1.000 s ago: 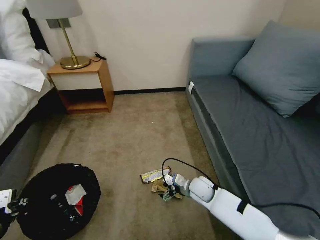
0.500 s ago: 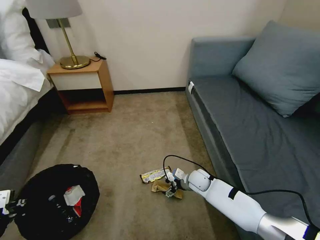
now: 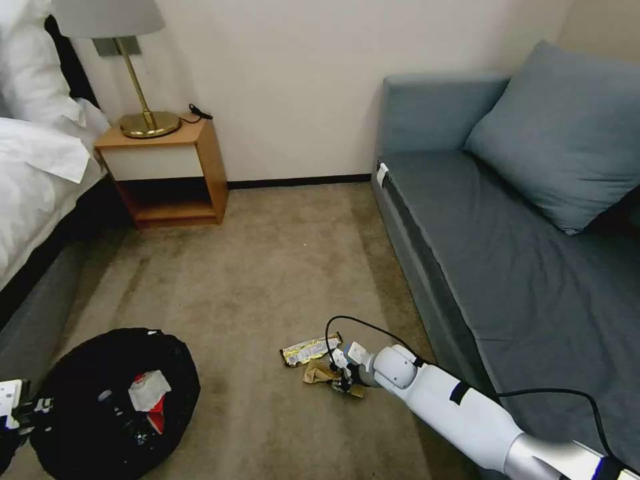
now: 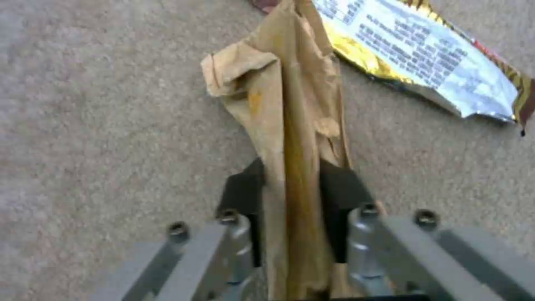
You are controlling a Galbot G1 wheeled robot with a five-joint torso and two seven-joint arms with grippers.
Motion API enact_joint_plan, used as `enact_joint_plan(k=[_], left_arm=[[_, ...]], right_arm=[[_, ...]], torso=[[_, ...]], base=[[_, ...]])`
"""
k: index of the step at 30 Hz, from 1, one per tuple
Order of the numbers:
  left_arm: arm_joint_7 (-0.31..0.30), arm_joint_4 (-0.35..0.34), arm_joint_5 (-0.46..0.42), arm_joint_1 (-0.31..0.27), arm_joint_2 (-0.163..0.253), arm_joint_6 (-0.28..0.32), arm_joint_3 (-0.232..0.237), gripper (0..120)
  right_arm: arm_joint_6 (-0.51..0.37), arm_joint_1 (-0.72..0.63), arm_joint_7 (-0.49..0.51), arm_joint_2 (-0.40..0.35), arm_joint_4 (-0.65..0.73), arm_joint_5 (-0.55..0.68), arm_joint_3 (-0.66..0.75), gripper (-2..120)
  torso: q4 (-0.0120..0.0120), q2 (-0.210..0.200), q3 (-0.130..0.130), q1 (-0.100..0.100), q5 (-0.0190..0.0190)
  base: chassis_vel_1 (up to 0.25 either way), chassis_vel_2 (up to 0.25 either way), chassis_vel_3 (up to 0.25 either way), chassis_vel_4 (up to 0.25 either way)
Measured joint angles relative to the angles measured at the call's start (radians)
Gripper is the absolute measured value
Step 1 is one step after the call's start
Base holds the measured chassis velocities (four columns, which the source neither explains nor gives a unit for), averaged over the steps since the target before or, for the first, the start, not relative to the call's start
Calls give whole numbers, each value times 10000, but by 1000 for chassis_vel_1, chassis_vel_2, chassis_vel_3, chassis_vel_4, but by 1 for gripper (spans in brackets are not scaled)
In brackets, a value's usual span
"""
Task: Pick up the trash bin, then pick up the garbage on the floor and place it into the trash bin.
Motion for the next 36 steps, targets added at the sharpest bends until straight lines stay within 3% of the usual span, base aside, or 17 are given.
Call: enact_joint_plan(k=[6, 9, 14, 16, 17, 20, 21, 24, 25, 31, 36], left_arm=[[-3, 30, 0, -78, -15, 0, 58, 3], [-4, 54, 0, -100, -25, 0, 76, 3], [-7, 106, 0, -174, -24, 0, 107, 3], [-18, 107, -2, -239, -20, 2, 191, 3], [-18, 107, -2, -239, -20, 2, 191, 3], [-42, 55, 7, -295, -42, 17, 308, 3], [-42, 55, 7, -295, -42, 17, 308, 3], [-43, 10, 42, -268, -74, 19, 356, 3], [-43, 10, 42, -268, -74, 19, 356, 3], [-44, 9, 57, -202, -76, 20, 283, 3], [-44, -45, 44, -178, -95, 23, 223, 3]], right_arm=[[47, -162, 64, -347, 898, 212, 422, 0], [76, -268, 152, -508, 1399, 403, 685, 0], [-52, -646, 467, -1224, 3986, 1668, 1033, 0], [-198, -702, 1078, -1156, 5422, 2691, 1007, 0], [-198, -702, 1078, -1156, 5422, 2691, 1007, 0], [159, -427, 2502, -437, 6357, 3785, 454, 0], [159, -427, 2502, -437, 6357, 3785, 454, 0], [1049, 47, 3960, 732, 6221, 4515, -413, 0], [1049, 47, 3960, 732, 6221, 4515, -413, 0], [1319, 556, 4789, 2691, 5585, 5007, -1476, 0], [1297, 560, 4967, 3386, 5126, 4860, -1885, 0]], torso=[[0, 0, 0, 0, 0], [0, 0, 0, 0, 0], [-1, 1, 0, 0, -2], [-2, 0, 0, 0, -1], [-2, 0, 0, 0, -1], [1, 1, -1, 0, -3], [1, 1, -1, 0, -3], [2, 0, 0, 0, -2], [2, 0, 0, 0, -2], [3, 1, -1, 0, -4], [2, 1, -1, -1, -3]], base=[[0, 0, 0, 0], [0, 0, 0, 0], [0, 0, 0, 0], [0, 0, 0, 0], [0, 0, 0, 0], [0, 0, 0, 0], [0, 0, 0, 0], [0, 0, 0, 0], [0, 0, 0, 0], [0, 0, 0, 0], [0, 0, 0, 0]])
